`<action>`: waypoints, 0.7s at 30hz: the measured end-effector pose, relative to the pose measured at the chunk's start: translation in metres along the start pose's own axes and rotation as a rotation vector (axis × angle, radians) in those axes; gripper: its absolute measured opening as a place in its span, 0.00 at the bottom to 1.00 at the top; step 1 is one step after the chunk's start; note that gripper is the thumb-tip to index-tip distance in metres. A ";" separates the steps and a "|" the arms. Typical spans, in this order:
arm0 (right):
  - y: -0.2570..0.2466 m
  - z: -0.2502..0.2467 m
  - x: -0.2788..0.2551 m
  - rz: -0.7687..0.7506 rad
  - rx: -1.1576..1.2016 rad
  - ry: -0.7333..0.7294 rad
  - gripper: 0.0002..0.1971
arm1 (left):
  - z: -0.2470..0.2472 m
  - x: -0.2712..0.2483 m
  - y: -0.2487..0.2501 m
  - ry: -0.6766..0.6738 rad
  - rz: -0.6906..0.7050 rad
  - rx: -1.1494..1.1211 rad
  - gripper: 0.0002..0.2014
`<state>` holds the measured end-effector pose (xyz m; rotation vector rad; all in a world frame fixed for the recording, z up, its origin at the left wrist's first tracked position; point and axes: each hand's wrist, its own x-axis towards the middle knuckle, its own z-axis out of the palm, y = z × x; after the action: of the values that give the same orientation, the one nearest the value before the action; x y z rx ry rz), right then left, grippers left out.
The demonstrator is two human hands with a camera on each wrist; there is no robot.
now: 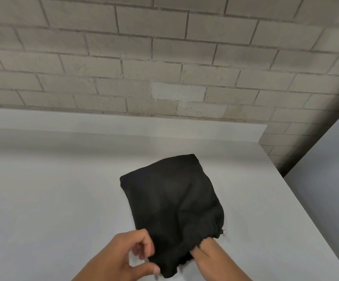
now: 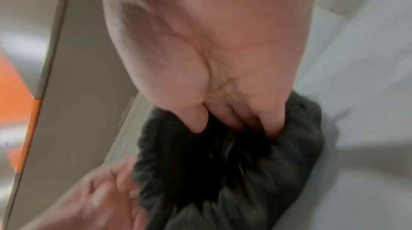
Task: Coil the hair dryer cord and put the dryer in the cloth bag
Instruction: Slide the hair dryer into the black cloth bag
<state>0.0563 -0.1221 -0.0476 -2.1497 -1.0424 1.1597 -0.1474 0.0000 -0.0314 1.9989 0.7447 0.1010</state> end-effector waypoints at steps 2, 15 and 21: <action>0.007 -0.010 -0.012 -0.114 0.016 -0.036 0.11 | 0.000 0.000 -0.011 0.000 -0.205 0.041 0.26; 0.046 -0.048 -0.009 -0.127 0.213 0.266 0.15 | 0.027 0.025 -0.026 -0.169 -0.542 -0.103 0.08; 0.041 -0.020 0.001 -0.204 0.235 0.441 0.08 | 0.039 0.037 -0.034 -0.187 -0.645 -0.623 0.19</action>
<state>0.0895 -0.1467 -0.0666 -1.9380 -0.8529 0.6367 -0.1193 0.0022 -0.0885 1.1034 1.0463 -0.2102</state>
